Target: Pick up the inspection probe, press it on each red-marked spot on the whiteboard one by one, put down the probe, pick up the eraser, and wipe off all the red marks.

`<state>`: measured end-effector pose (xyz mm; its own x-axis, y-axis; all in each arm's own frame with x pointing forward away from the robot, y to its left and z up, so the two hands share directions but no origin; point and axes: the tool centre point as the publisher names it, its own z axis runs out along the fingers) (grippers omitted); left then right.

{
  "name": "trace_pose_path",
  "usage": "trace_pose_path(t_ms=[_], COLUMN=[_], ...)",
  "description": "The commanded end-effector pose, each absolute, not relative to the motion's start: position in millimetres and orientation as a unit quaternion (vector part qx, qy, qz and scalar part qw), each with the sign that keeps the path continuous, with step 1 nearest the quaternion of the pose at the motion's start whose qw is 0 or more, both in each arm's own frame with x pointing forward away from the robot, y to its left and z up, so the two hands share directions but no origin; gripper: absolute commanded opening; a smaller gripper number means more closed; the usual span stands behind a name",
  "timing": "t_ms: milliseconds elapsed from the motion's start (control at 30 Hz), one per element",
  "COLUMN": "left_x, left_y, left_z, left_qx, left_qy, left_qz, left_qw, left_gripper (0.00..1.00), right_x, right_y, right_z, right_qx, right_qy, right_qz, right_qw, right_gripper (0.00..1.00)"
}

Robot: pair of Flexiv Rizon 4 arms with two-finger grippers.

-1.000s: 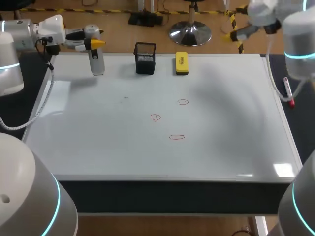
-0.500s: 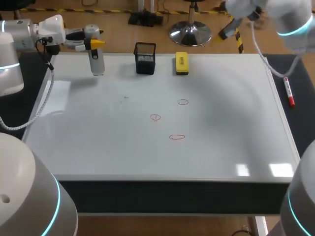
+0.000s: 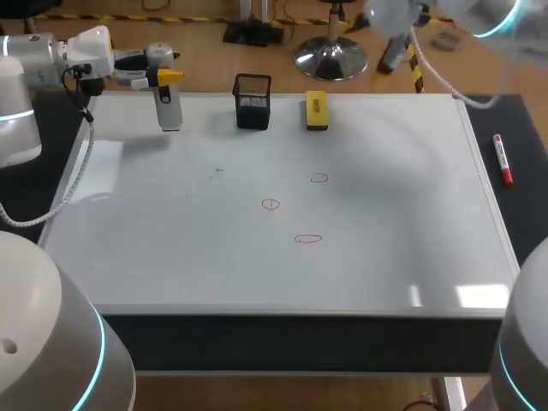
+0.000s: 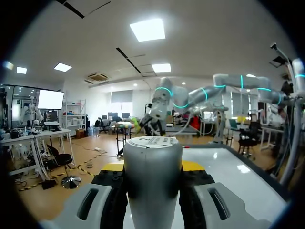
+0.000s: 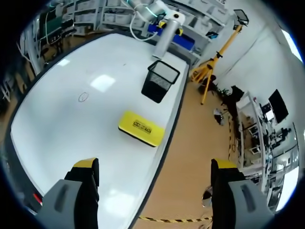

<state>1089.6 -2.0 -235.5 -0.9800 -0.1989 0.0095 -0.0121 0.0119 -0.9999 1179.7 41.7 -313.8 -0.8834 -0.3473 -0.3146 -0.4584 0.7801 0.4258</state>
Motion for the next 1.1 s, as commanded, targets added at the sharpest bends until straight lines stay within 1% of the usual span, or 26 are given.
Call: trace_pose_path(t_ms=[33,300,533,833,1100], left_x=[1090,1090,1090,1090,1090], left_y=[-2,-2,-2,-2,-2], left_z=[-235,-235,-235,-235,-235], left_qx=[-0.075,-0.075,-0.075,-0.075,-0.075], left_qy=[0.708,0.708,0.708,0.708,0.708], left_qz=[-0.699,-0.699,-0.699,-0.699,-0.699], left_qw=[0.067,0.067,0.067,0.067,0.067], left_gripper=[0.00,0.00,0.00,0.00,0.00], right_x=[1179,1176,1178,1180,1174], right_y=[48,54,60,72,83], right_z=[-320,-332,-343,-350,-355], right_qx=[-0.459,-0.512,-0.551,-0.590,-0.611], right_qy=[0.877,0.850,0.826,0.801,0.789], right_qz=[-0.008,-0.071,-0.094,-0.096,-0.065], right_qw=[-0.143,-0.104,-0.071,-0.020,0.005], right_gripper=[1.00,1.00,1.00,1.00,1.00])
